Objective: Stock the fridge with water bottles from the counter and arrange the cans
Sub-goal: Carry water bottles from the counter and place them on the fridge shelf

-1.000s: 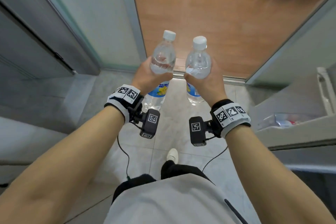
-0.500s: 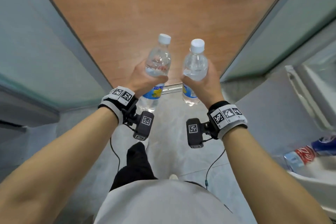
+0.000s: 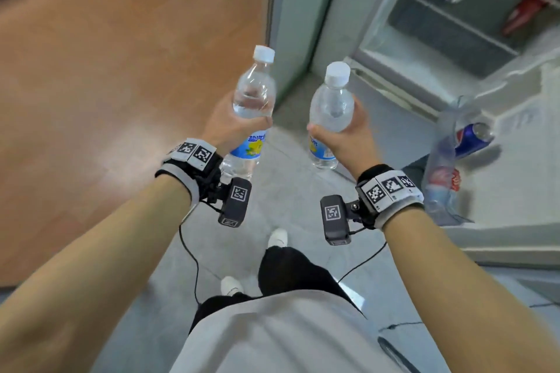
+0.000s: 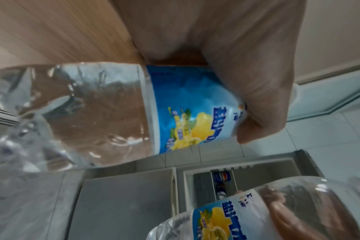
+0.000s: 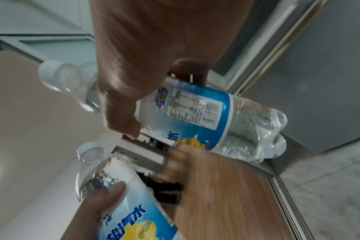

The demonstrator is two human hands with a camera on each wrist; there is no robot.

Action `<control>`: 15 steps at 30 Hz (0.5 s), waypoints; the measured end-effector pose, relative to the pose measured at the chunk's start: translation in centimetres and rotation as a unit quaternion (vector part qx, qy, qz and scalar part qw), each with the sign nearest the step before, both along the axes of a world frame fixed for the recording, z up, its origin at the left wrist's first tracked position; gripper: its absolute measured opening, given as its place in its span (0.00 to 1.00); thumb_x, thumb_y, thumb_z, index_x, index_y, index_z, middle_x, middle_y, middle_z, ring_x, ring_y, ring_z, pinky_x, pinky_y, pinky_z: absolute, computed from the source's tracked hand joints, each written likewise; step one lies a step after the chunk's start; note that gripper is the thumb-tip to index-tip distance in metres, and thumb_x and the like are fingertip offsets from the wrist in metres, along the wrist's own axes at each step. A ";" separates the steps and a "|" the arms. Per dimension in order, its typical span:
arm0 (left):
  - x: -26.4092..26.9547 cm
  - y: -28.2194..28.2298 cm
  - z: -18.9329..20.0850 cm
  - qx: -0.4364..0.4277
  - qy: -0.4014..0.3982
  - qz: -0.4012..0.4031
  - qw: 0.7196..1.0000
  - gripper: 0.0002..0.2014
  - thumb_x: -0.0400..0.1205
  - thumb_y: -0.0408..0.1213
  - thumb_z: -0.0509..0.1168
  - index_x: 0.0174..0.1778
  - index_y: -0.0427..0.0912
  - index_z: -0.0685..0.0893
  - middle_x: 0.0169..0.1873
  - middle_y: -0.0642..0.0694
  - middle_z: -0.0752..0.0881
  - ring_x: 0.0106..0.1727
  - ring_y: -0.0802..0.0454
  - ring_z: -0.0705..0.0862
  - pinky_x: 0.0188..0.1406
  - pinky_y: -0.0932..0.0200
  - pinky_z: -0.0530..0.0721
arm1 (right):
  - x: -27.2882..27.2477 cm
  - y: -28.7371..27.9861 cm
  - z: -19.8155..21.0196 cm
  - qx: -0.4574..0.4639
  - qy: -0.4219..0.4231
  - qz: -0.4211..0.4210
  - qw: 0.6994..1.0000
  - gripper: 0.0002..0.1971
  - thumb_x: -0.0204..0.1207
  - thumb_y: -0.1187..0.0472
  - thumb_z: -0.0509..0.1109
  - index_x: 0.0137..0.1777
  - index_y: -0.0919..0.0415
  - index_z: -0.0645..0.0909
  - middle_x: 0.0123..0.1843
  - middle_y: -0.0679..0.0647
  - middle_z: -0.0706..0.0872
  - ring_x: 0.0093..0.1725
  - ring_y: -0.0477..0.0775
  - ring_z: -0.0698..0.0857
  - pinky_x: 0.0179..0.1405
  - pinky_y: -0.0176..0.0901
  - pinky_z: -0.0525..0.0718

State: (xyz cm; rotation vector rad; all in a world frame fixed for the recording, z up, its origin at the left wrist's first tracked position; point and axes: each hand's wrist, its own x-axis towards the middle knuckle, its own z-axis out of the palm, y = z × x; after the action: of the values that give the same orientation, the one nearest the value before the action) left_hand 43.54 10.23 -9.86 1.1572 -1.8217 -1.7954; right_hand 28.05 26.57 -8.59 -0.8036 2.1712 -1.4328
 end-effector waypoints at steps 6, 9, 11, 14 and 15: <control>-11.0 -3.6 -0.3 -0.007 0.000 -0.095 0.995 0.28 0.59 0.45 0.79 0.57 0.49 0.84 0.51 0.46 0.91 0.51 0.47 0.92 0.58 0.40 0.89 | -8.0 -0.7 0.1 -0.006 0.018 -0.099 0.995 0.22 0.63 0.60 0.83 0.52 0.42 0.77 0.51 0.47 0.86 0.48 0.41 0.86 0.50 0.36 0.84; -16.9 -4.9 0.8 -0.025 0.013 -0.157 0.987 0.27 0.62 0.43 0.79 0.57 0.50 0.84 0.53 0.47 0.91 0.53 0.48 0.91 0.61 0.40 0.88 | -12.6 -1.3 0.3 -0.019 0.026 -0.144 0.989 0.23 0.62 0.57 0.82 0.55 0.48 0.78 0.51 0.47 0.87 0.51 0.49 0.87 0.52 0.44 0.86; -20.6 -5.7 1.8 -0.035 0.022 -0.187 0.981 0.27 0.64 0.40 0.79 0.60 0.49 0.83 0.53 0.48 0.91 0.53 0.50 0.91 0.61 0.41 0.88 | -15.6 -1.7 0.8 -0.025 0.034 -0.171 0.984 0.24 0.60 0.54 0.81 0.57 0.50 0.78 0.51 0.48 0.87 0.52 0.51 0.87 0.53 0.49 0.88; -25.9 -6.8 3.2 -0.065 0.032 -0.220 0.973 0.31 0.65 0.44 0.81 0.65 0.50 0.80 0.57 0.50 0.89 0.56 0.53 0.90 0.61 0.47 0.88 | -19.7 -2.1 1.7 -0.044 0.043 -0.203 0.977 0.25 0.61 0.54 0.82 0.58 0.51 0.78 0.52 0.49 0.87 0.54 0.52 0.87 0.55 0.51 0.89; -27.6 -7.1 3.6 -0.072 0.036 -0.229 0.970 0.33 0.64 0.45 0.81 0.65 0.50 0.79 0.58 0.50 0.88 0.57 0.54 0.89 0.62 0.47 0.87 | -20.8 -2.1 2.0 -0.051 0.046 -0.218 0.974 0.25 0.61 0.54 0.82 0.58 0.51 0.79 0.53 0.49 0.87 0.54 0.52 0.87 0.56 0.51 0.88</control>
State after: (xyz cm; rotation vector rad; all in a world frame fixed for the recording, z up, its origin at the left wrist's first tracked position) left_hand 15.97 3.14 -6.23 0.6406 -2.2676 -1.8616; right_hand 7.22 24.44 -6.55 -0.4439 2.4686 -1.7558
